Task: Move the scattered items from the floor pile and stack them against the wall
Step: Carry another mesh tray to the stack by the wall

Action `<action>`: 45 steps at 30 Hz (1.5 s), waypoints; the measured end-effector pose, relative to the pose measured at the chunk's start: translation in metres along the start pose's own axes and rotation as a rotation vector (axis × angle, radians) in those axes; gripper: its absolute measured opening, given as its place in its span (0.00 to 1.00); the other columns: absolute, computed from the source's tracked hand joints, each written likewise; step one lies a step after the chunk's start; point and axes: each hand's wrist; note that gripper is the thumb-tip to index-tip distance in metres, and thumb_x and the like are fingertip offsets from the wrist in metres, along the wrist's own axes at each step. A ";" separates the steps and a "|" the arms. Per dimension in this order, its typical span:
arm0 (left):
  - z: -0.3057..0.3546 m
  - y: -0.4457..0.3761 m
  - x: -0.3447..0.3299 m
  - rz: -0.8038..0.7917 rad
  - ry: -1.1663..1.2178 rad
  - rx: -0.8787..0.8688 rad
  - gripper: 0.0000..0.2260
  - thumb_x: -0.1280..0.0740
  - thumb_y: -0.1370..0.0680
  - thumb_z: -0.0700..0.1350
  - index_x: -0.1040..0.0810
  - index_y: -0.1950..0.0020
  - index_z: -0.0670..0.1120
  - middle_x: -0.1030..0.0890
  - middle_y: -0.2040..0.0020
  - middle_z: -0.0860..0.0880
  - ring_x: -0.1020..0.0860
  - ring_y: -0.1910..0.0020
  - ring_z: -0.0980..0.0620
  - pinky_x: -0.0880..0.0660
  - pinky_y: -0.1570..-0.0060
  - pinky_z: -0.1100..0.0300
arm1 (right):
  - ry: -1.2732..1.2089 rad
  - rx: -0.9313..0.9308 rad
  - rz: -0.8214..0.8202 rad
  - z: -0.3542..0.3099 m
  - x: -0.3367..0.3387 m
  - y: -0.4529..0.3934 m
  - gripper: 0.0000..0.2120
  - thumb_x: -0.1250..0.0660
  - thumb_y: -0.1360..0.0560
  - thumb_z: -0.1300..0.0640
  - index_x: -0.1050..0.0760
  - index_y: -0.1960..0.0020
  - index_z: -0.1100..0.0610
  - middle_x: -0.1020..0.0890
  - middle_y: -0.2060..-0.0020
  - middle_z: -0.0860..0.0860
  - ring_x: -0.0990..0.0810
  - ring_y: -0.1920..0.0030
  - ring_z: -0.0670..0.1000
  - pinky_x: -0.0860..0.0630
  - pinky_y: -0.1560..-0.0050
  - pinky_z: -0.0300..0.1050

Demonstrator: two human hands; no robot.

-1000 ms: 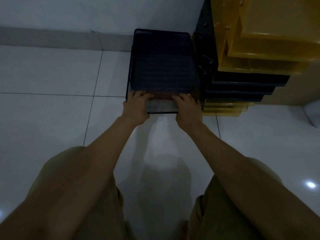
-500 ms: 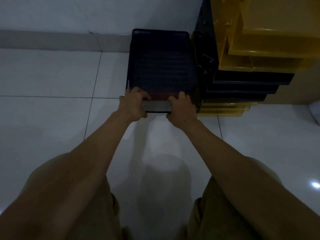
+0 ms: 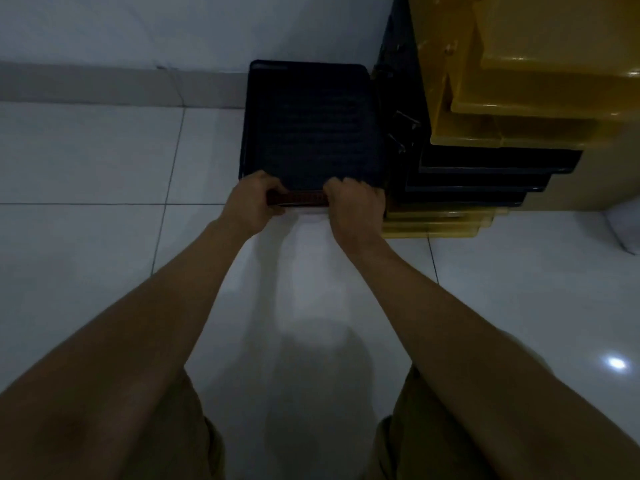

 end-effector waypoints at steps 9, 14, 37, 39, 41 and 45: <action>0.000 -0.010 -0.001 0.211 -0.100 -0.089 0.09 0.31 0.30 0.30 0.17 0.53 0.38 0.19 0.52 0.39 0.22 0.53 0.42 0.25 0.51 0.56 | -0.041 0.076 -0.092 -0.002 -0.015 -0.002 0.09 0.35 0.26 0.59 0.25 0.46 0.59 0.21 0.50 0.56 0.26 0.45 0.59 0.30 0.50 0.53; 0.000 -0.016 -0.007 0.227 -0.052 0.010 0.09 0.35 0.30 0.27 0.18 0.56 0.37 0.18 0.52 0.39 0.20 0.53 0.42 0.25 0.52 0.57 | 0.004 0.107 -0.389 -0.001 -0.019 -0.005 0.18 0.33 0.25 0.54 0.28 0.39 0.59 0.37 0.31 0.56 0.43 0.26 0.59 0.32 0.34 0.58; 0.118 0.064 0.091 -0.161 0.483 0.352 0.09 0.34 0.21 0.42 0.23 0.41 0.50 0.22 0.45 0.54 0.24 0.44 0.58 0.31 0.46 0.73 | -0.726 -0.235 -0.727 -0.030 0.142 -0.012 0.18 0.33 0.22 0.52 0.27 0.34 0.55 0.24 0.42 0.50 0.26 0.43 0.48 0.27 0.43 0.43; 0.136 0.102 0.131 -0.163 0.455 0.433 0.09 0.34 0.21 0.42 0.23 0.41 0.51 0.22 0.43 0.54 0.25 0.41 0.56 0.31 0.43 0.69 | -0.831 -0.366 -0.649 -0.039 0.180 0.012 0.16 0.32 0.23 0.55 0.27 0.35 0.54 0.25 0.43 0.49 0.25 0.42 0.49 0.26 0.41 0.45; 0.155 0.129 0.173 -0.193 0.374 0.471 0.11 0.34 0.21 0.42 0.23 0.38 0.49 0.23 0.39 0.52 0.27 0.39 0.55 0.31 0.39 0.63 | -0.807 -0.409 -0.741 -0.052 0.224 0.027 0.17 0.33 0.22 0.54 0.28 0.34 0.53 0.26 0.41 0.51 0.26 0.39 0.51 0.28 0.46 0.42; 0.214 0.163 0.262 -0.193 0.319 0.509 0.13 0.34 0.21 0.43 0.24 0.36 0.49 0.25 0.35 0.50 0.29 0.35 0.52 0.34 0.40 0.62 | -0.654 -0.320 -0.911 -0.082 0.319 0.031 0.22 0.35 0.21 0.51 0.33 0.29 0.51 0.30 0.34 0.55 0.27 0.38 0.52 0.30 0.46 0.40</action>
Point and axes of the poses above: each hand's wrist, its own y-axis away from the middle knuckle, its own x-axis out of the back of the hand, z = x × y
